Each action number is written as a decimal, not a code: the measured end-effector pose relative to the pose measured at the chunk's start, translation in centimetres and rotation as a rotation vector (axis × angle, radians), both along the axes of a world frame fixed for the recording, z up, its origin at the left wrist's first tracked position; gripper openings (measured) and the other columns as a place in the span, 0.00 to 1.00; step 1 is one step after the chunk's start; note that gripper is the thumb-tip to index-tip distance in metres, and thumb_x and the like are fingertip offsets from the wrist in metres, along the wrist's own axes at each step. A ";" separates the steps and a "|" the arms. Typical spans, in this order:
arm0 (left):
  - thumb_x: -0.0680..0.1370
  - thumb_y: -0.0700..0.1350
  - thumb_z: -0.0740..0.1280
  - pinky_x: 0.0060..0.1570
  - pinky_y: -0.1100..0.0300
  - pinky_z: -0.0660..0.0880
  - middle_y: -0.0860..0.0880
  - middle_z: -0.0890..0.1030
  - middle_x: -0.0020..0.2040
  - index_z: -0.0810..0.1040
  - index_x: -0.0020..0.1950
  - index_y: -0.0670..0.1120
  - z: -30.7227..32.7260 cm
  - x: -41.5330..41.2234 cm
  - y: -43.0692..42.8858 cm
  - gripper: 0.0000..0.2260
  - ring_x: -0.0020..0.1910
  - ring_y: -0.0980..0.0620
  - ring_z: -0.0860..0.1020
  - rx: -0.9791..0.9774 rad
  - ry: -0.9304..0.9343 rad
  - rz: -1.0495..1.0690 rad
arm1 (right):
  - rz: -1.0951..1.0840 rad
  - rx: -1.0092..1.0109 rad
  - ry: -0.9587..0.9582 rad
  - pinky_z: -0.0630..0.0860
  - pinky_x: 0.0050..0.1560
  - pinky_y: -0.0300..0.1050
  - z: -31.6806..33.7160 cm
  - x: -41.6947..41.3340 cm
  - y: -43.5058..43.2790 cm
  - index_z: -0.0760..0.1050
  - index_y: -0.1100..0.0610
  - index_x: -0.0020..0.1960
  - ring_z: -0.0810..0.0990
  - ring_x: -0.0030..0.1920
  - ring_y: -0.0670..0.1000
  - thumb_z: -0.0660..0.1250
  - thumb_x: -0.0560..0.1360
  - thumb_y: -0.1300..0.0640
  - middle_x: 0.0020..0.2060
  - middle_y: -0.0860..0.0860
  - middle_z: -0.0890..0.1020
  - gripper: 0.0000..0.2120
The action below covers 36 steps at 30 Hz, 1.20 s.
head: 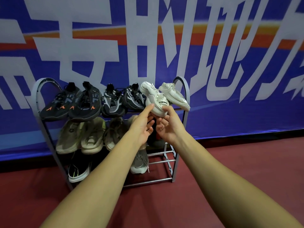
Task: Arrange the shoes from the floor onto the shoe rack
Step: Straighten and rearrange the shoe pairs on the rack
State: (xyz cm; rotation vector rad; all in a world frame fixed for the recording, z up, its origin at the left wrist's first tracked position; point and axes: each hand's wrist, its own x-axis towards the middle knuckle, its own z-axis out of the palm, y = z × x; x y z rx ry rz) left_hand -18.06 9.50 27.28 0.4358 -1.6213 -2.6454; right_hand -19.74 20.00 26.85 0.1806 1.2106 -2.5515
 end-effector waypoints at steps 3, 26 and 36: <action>0.71 0.56 0.75 0.31 0.63 0.64 0.52 0.81 0.40 0.83 0.50 0.49 0.8 0.4 0.2 0.14 0.37 0.56 0.74 -0.014 0.023 -0.002 | -0.013 0.045 0.096 0.64 0.26 0.33 0.6 0.5 0.3 0.79 0.59 0.52 0.72 0.26 0.42 0.69 0.74 0.52 0.34 0.48 0.80 0.12; 0.70 0.59 0.70 0.28 0.63 0.61 0.52 0.73 0.32 0.80 0.35 0.52 3.4 3.3 -7.2 0.12 0.29 0.56 0.66 0.026 0.169 0.082 | -0.018 -0.068 0.122 0.62 0.30 0.35 2.2 0.2 0.8 0.76 0.54 0.63 0.74 0.30 0.45 0.71 0.75 0.43 0.39 0.51 0.81 0.22; 0.71 0.53 0.76 0.27 0.65 0.63 0.48 0.81 0.48 0.77 0.66 0.48 3.0 2.9 -6.2 0.25 0.39 0.55 0.76 0.216 0.229 0.144 | -0.010 -0.106 0.131 0.62 0.21 0.32 2.1 0.5 -1.1 0.75 0.54 0.45 0.66 0.21 0.41 0.71 0.77 0.58 0.28 0.46 0.75 0.05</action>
